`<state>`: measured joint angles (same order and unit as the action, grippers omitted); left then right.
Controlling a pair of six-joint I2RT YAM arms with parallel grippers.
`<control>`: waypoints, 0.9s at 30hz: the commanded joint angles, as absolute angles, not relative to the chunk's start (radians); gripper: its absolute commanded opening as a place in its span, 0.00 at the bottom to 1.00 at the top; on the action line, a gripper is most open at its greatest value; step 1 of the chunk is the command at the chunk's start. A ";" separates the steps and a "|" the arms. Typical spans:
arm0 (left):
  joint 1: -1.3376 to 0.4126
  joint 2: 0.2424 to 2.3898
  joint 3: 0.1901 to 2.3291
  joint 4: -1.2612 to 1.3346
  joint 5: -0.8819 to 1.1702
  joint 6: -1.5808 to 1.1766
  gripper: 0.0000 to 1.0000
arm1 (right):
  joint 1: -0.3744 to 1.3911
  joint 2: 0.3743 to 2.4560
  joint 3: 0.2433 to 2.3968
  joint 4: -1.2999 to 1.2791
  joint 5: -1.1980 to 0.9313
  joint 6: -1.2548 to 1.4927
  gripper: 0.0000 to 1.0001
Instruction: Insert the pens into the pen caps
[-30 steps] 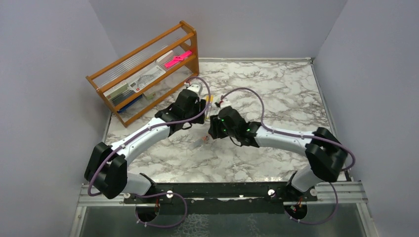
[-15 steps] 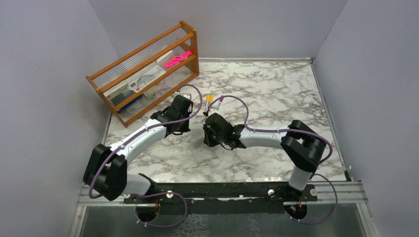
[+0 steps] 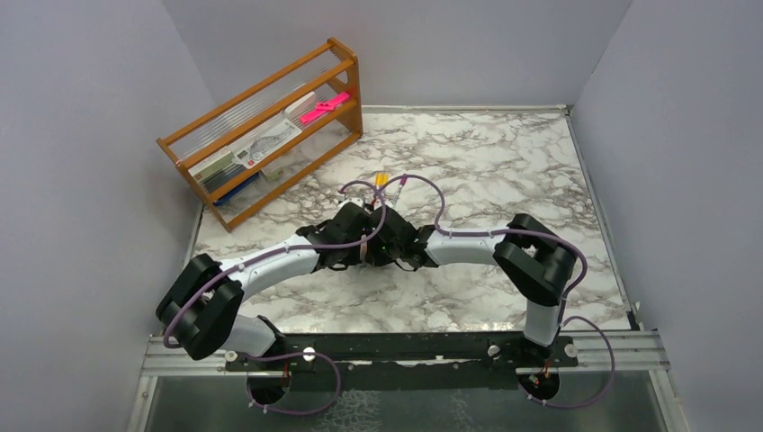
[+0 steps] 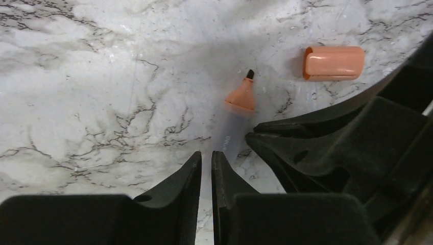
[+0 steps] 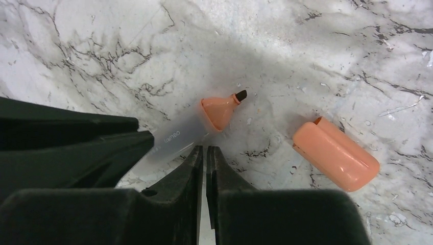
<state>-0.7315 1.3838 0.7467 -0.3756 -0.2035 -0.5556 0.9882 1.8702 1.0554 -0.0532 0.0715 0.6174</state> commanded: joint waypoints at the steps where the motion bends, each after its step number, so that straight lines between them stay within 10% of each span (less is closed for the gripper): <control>1: -0.775 1.356 0.671 -0.379 -0.191 -0.593 0.15 | 0.985 1.888 1.089 -0.016 0.074 0.614 0.10; 9: -0.772 1.305 0.669 -0.339 -0.183 -0.600 0.21 | 0.984 1.768 1.016 -0.001 0.134 0.656 0.20; 15: -0.755 1.223 0.739 -0.371 -0.155 -0.525 0.67 | 0.981 1.604 0.917 -0.040 0.236 0.674 0.36; 27: -0.755 1.349 0.785 -0.345 -0.078 -0.432 0.70 | 0.978 1.331 0.746 -0.199 0.461 0.685 0.37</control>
